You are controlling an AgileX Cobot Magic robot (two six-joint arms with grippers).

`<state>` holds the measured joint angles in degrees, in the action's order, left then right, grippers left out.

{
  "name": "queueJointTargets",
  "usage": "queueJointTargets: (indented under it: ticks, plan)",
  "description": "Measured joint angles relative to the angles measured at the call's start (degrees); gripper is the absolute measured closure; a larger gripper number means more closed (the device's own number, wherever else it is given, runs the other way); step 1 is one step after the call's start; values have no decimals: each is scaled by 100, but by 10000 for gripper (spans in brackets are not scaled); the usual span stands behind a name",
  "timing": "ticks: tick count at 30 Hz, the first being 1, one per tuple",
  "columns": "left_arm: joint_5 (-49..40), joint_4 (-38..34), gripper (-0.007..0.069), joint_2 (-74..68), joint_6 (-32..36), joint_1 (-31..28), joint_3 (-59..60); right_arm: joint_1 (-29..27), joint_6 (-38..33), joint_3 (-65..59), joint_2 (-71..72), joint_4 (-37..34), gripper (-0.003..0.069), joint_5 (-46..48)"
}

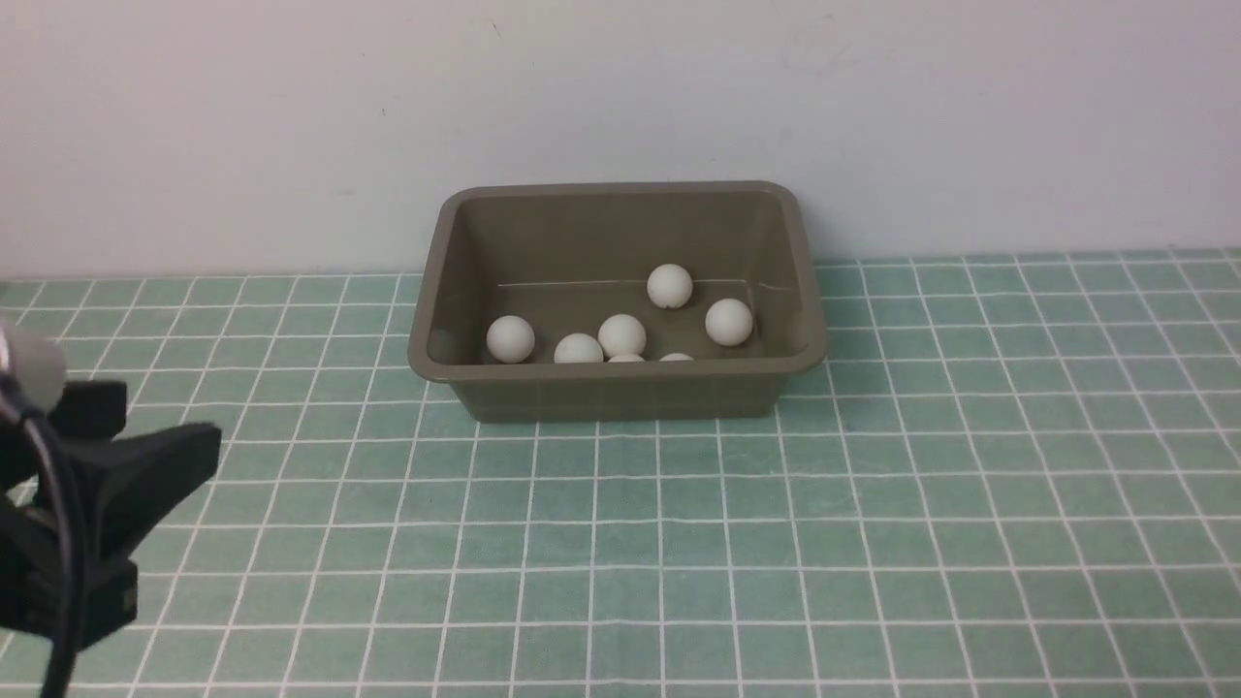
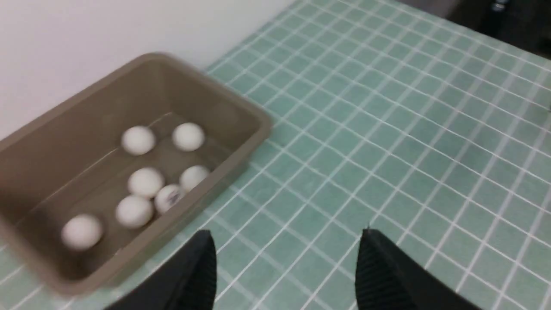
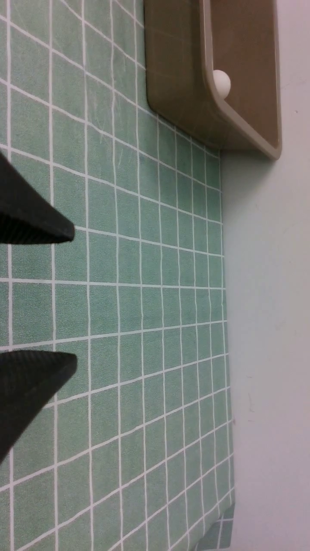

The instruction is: Put the table tennis balls in the box on the green coffee tablecloth.

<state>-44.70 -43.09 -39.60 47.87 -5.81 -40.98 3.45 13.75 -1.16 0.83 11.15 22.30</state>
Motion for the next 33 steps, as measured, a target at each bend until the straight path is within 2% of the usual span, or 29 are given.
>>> queueJointTargets:
  ticks: [10,16,22,25,27,28,31,33]
  plan:
    - [1384,-107,230,2275,-220,-147,2107,0,0,0,0,0,341,0]
    - [1454,-124,230,3028,-415,-150,2335,0,0,0,0,0,341,0]
    - [1460,-118,230,3061,-428,-150,2335,0,0,0,0,0,342,0]
    - [1460,301,230,3061,-509,-150,2349,0,0,0,0,0,342,0]
    - [1491,913,230,3061,-1004,-150,2425,0,0,0,0,0,342,0]
    - [1525,1476,230,3061,-1615,-150,2530,0,0,0,0,0,342,0]
    - [1620,2449,230,3061,-2692,-150,2766,0,0,0,0,0,342,0]
    - [1657,3355,230,3115,-3771,-150,3015,0,0,0,0,0,342,0]
